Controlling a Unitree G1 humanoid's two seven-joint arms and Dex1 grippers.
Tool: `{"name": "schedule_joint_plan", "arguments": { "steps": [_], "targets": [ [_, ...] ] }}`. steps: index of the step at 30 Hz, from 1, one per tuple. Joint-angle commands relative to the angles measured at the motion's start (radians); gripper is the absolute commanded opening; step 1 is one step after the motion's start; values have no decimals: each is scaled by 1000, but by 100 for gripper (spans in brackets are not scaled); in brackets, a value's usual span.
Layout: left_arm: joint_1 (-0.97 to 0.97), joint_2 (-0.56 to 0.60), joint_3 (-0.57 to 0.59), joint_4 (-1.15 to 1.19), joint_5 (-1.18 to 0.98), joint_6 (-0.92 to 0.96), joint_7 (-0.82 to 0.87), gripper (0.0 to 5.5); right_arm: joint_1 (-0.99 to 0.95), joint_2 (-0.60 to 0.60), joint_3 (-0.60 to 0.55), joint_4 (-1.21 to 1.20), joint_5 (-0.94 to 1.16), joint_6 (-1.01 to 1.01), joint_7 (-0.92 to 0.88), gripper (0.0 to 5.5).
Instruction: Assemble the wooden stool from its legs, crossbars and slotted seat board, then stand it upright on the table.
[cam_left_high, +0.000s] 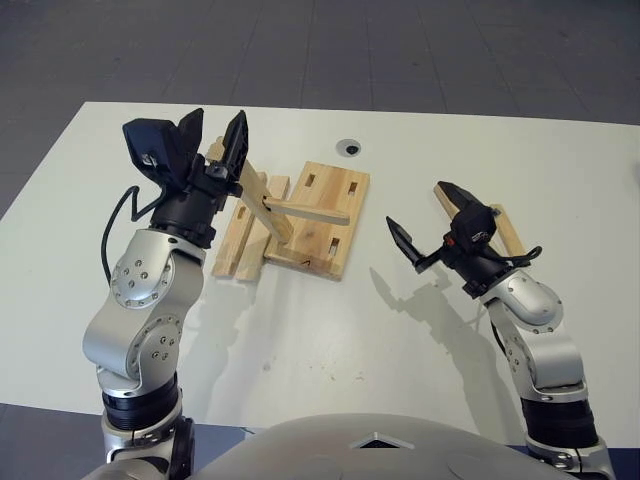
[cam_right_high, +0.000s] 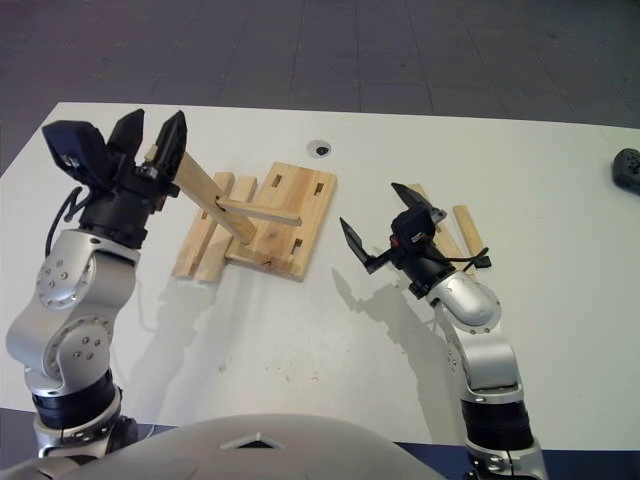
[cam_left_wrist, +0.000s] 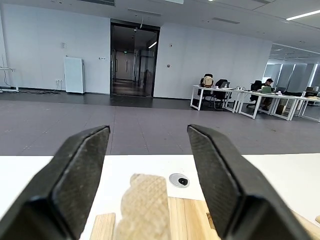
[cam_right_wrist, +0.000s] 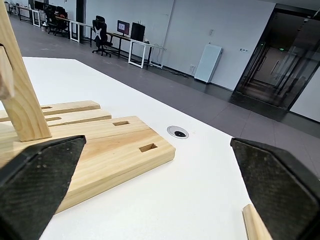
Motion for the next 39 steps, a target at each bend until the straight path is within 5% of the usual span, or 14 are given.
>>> {"name": "schedule_joint_plan", "arguments": {
  "steps": [1, 11, 17, 27, 39],
  "targets": [
    [-197, 24, 112, 49, -77, 64, 34, 369, 4, 7, 0, 6, -6, -3, -6, 540],
    [-476, 135, 210, 328, -178, 99, -107, 539, -25, 18, 10, 13, -13, -1, -11, 540],
    [-412, 145, 200, 317, -183, 120, -144, 539, -30, 15, 20, 12, -18, -4, -2, 540],
    [-88, -21, 33, 357, -84, 54, -152, 539, -34, 16, 34, 14, -22, 4, 6, 540],
    [-298, 55, 170, 314, -185, 78, -127, 539, -28, 24, 38, 13, -21, 4, -4, 540]
  ]
}}
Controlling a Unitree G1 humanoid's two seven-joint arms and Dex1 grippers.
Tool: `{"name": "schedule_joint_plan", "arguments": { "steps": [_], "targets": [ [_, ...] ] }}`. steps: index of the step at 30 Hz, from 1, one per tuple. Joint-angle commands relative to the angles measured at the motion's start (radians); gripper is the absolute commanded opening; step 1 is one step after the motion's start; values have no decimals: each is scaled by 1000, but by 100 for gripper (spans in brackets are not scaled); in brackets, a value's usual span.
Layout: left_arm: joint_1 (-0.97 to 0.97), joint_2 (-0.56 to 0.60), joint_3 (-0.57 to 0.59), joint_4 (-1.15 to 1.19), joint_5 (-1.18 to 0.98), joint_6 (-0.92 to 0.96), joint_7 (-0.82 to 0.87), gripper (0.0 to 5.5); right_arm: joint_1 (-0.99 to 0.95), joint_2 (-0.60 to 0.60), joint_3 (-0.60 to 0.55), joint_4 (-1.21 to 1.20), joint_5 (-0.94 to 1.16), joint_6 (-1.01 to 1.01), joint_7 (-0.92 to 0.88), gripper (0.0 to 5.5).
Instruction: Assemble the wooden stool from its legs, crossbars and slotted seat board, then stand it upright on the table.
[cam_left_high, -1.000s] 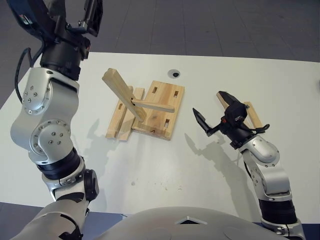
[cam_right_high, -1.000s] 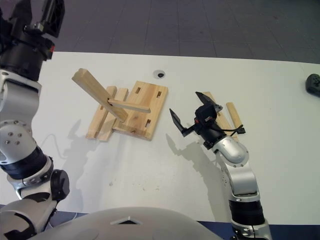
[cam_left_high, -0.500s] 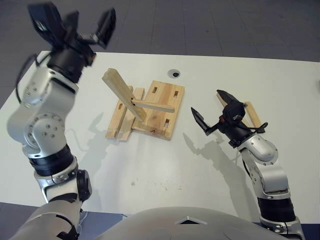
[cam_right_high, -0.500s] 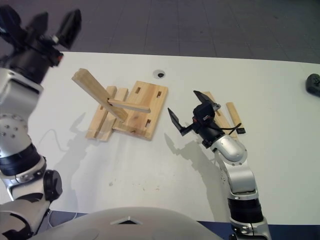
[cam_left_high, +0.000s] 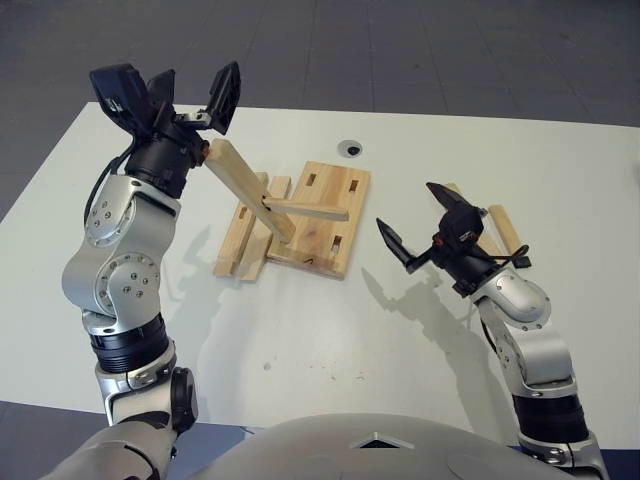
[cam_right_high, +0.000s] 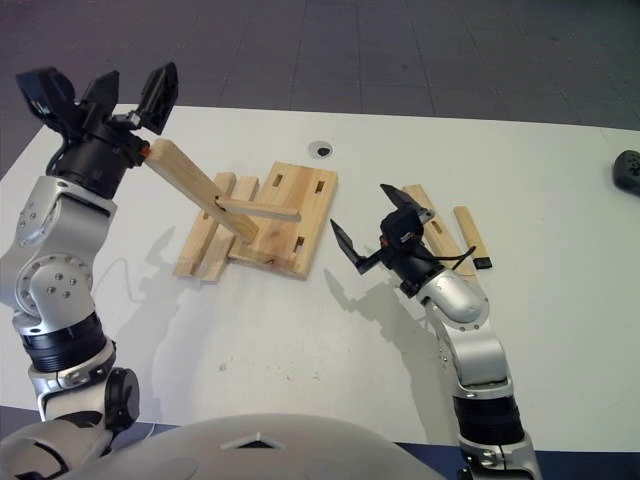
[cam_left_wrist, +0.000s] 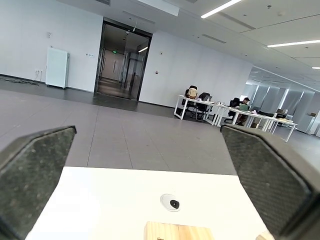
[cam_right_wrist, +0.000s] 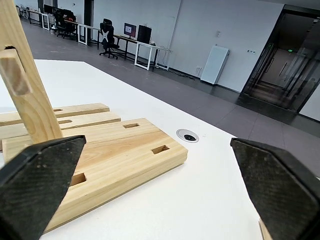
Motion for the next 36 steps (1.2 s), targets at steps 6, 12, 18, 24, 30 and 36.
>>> {"name": "schedule_joint_plan", "arguments": {
  "steps": [6, 12, 18, 24, 30, 36],
  "targets": [
    [-149, 21, 38, -39, -101, 97, 54, 539, 4, 7, 8, -10, -5, 7, -10, 540],
    [-67, -21, -73, 13, -46, 79, 15, 539, 12, 9, 8, -16, -4, 9, -14, 540],
    [90, -52, -147, 73, 55, 24, -18, 539, 12, 6, 9, -16, -4, 11, -10, 540],
    [112, -63, -84, 43, 24, 24, -10, 539, -10, 18, 35, 7, -8, 7, -1, 540],
    [111, -91, 58, -41, -134, 34, 63, 539, -77, 19, 38, 78, -3, -17, 27, 540],
    [-70, 1, 234, -33, -322, 28, 195, 539, -81, 25, 31, 90, -1, -30, 19, 540]
  ]
}}
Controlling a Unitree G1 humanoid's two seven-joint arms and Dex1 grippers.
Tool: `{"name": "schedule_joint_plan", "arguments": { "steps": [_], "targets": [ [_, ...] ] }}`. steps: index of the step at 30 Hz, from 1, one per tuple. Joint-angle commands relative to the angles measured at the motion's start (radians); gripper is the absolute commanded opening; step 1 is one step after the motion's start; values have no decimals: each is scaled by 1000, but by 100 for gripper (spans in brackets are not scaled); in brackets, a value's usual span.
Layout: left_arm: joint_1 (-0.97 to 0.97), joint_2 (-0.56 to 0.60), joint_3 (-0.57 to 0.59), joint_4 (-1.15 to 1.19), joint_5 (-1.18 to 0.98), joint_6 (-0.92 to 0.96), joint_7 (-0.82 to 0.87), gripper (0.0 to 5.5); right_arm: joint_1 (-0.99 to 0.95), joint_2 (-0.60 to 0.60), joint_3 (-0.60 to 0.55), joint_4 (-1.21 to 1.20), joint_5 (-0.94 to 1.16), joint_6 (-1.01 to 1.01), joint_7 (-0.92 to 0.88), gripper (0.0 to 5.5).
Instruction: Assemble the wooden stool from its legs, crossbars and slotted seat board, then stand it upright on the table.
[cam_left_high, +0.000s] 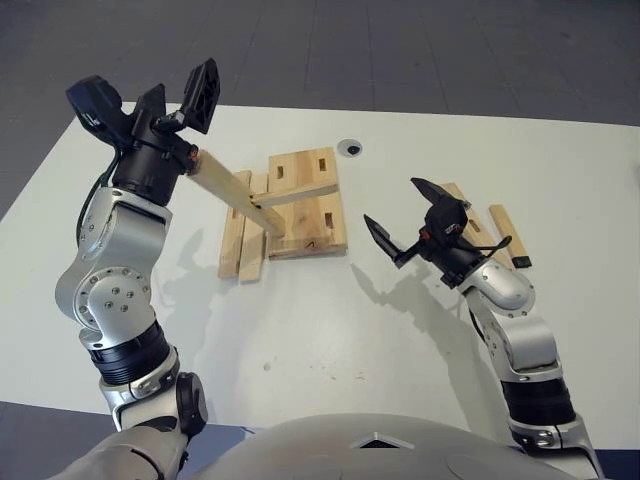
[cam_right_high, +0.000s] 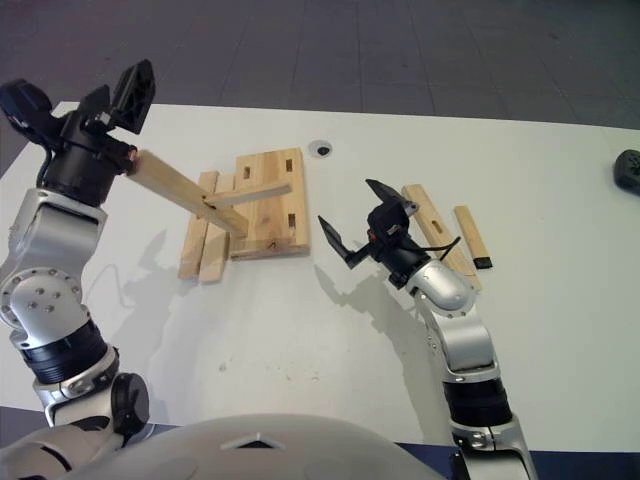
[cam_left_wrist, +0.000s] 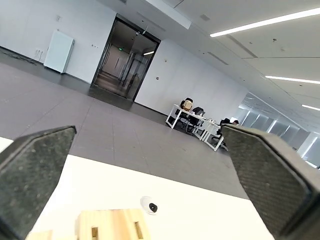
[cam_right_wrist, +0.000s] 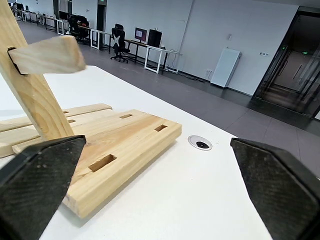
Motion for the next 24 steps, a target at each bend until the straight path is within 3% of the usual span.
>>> {"name": "schedule_joint_plan", "arguments": {
  "steps": [1, 3, 8, 12, 16, 24],
  "targets": [
    [-119, 93, 134, 19, -100, 1, 105, 539, -10, 6, -11, 4, 1, -7, -3, 540],
    [-140, 137, 192, 54, -114, -8, 143, 539, -1, 5, -16, -1, -1, -7, -9, 540],
    [-158, 207, 216, 206, -88, -3, 133, 539, 43, 17, -41, -36, -13, -8, -58, 540],
    [81, 305, 70, 223, 85, 56, -9, 539, 101, 21, -42, -77, -18, -1, -79, 540],
    [272, 304, -117, 171, 188, 122, -96, 539, 106, 13, -53, -81, -17, 6, -87, 540],
    [303, 259, -336, 158, 348, 150, -138, 539, 120, 14, -51, -95, -16, 9, -93, 540]
  ]
}}
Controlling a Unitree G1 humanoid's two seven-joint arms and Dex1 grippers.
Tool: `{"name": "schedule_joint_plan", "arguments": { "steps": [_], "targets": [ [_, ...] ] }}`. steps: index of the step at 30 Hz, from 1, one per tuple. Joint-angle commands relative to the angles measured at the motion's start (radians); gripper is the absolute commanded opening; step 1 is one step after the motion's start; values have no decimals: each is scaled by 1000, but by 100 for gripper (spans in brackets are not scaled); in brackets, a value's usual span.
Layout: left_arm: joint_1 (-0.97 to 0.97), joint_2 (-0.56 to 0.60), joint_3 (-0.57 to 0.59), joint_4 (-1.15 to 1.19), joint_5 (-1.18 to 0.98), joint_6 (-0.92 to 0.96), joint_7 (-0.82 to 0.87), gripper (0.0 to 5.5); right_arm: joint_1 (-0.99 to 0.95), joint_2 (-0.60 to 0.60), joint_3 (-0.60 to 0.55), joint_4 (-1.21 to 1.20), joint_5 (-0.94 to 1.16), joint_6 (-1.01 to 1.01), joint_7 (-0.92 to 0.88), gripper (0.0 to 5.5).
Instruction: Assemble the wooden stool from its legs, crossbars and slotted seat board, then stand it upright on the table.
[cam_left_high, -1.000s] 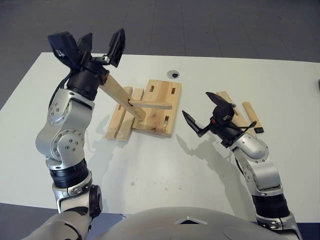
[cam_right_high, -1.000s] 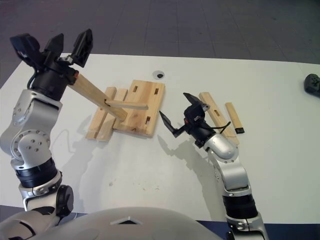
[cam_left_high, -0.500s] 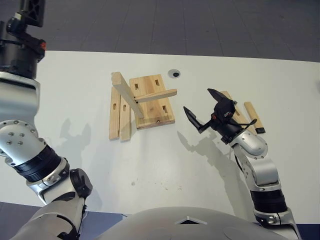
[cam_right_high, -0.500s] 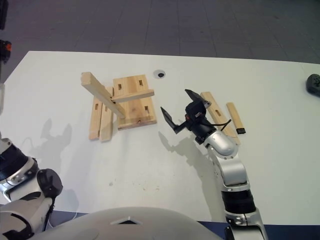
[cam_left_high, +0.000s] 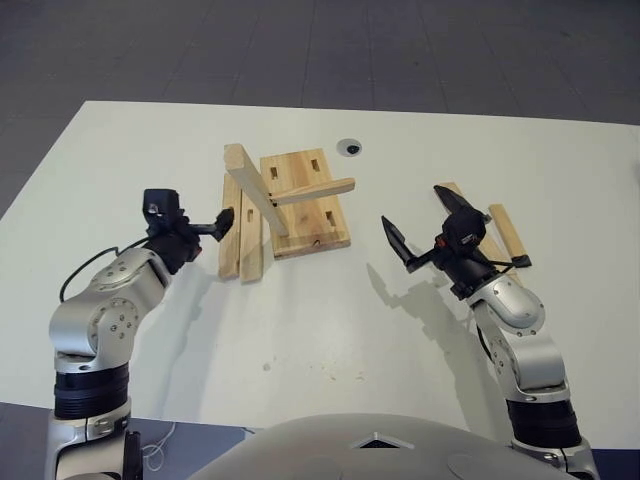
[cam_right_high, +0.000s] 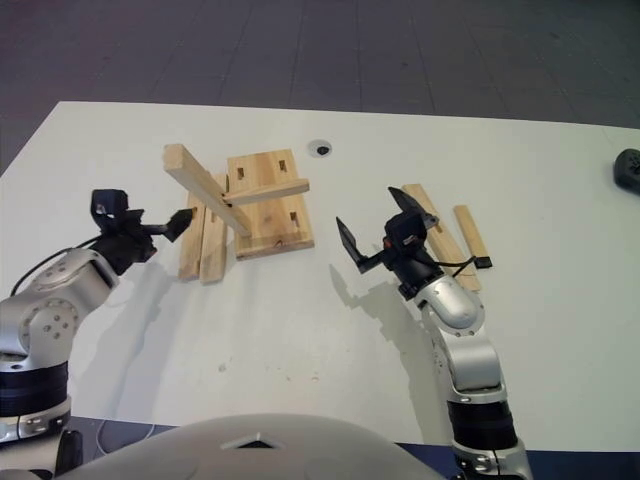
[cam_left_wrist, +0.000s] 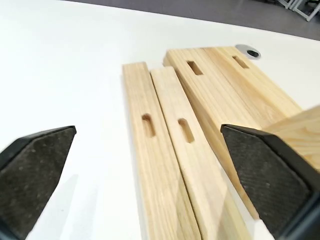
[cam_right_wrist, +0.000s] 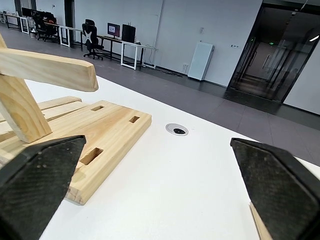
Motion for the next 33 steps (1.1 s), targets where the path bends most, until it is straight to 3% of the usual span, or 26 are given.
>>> {"name": "schedule_joint_plan", "arguments": {
  "steps": [1, 8, 15, 28, 33],
  "targets": [
    [0, -17, -55, 26, 75, -13, -32, 539, 14, -4, -7, -29, -7, 16, -6, 540],
    [-11, -63, 35, 118, 130, -72, -40, 539, 24, -3, -10, -37, -5, 19, -6, 540],
    [26, -45, -43, 133, 225, -69, -112, 539, 10, 1, -10, -43, -1, 29, -7, 540],
    [59, -37, -5, 243, 327, -107, -152, 539, 5, -5, -16, -51, 3, 34, 0, 540],
    [62, -22, -38, 206, 341, -87, -205, 539, -4, 0, -6, -45, -1, 37, 2, 540]
  ]
}}
